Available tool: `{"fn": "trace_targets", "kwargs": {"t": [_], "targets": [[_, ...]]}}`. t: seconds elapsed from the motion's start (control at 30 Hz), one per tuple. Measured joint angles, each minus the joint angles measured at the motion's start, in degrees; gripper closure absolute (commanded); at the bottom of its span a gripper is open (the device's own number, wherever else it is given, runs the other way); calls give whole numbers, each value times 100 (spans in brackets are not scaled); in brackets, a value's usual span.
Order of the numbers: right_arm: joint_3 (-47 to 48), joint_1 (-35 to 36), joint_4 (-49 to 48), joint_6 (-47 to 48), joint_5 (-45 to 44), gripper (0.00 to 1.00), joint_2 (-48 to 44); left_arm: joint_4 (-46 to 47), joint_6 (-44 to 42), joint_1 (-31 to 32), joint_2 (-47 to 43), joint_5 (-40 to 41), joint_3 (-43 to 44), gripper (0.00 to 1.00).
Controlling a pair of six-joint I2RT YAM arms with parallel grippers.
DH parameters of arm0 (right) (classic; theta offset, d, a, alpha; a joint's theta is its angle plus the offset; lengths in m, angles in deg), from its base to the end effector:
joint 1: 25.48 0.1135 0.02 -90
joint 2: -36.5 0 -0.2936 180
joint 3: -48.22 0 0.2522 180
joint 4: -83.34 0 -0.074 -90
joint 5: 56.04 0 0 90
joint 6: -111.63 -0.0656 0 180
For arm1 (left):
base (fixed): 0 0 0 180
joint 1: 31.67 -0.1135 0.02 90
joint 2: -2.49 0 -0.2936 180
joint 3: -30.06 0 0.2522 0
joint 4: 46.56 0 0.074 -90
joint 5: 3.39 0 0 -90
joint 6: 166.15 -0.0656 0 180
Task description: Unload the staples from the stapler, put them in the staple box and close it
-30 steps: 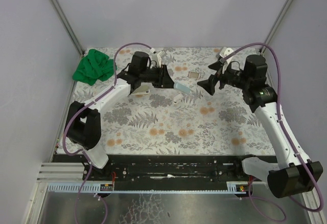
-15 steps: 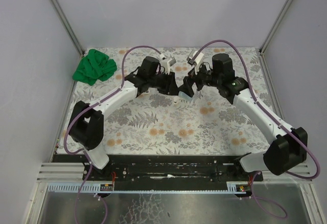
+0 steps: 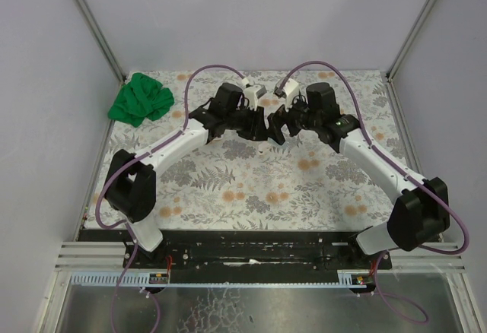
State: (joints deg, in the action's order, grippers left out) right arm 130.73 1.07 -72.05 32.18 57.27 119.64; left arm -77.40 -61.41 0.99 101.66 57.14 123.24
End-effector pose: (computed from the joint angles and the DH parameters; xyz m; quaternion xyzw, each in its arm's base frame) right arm 0.3091 0.1835 0.3450 -0.3657 0.7497 0.2419 0.4956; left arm 0.3383 -0.2552 0.2984 0.2471 0.8366 -0.3822 0.3049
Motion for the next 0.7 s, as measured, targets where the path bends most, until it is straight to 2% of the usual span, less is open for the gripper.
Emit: {"fn": "trace_targets", "kwargs": {"t": [0.2,0.4,0.7], "targets": [[-33,50,66,90,-258,6,-4,-57,-61,4,22,101,20,98],[-184,94,164,260,-468,15,-216,-188,-125,-4,22,186,31,99],[-590,83,527,688,-1300,23,-485,-214,-142,-308,9,-61,42,100]]}}
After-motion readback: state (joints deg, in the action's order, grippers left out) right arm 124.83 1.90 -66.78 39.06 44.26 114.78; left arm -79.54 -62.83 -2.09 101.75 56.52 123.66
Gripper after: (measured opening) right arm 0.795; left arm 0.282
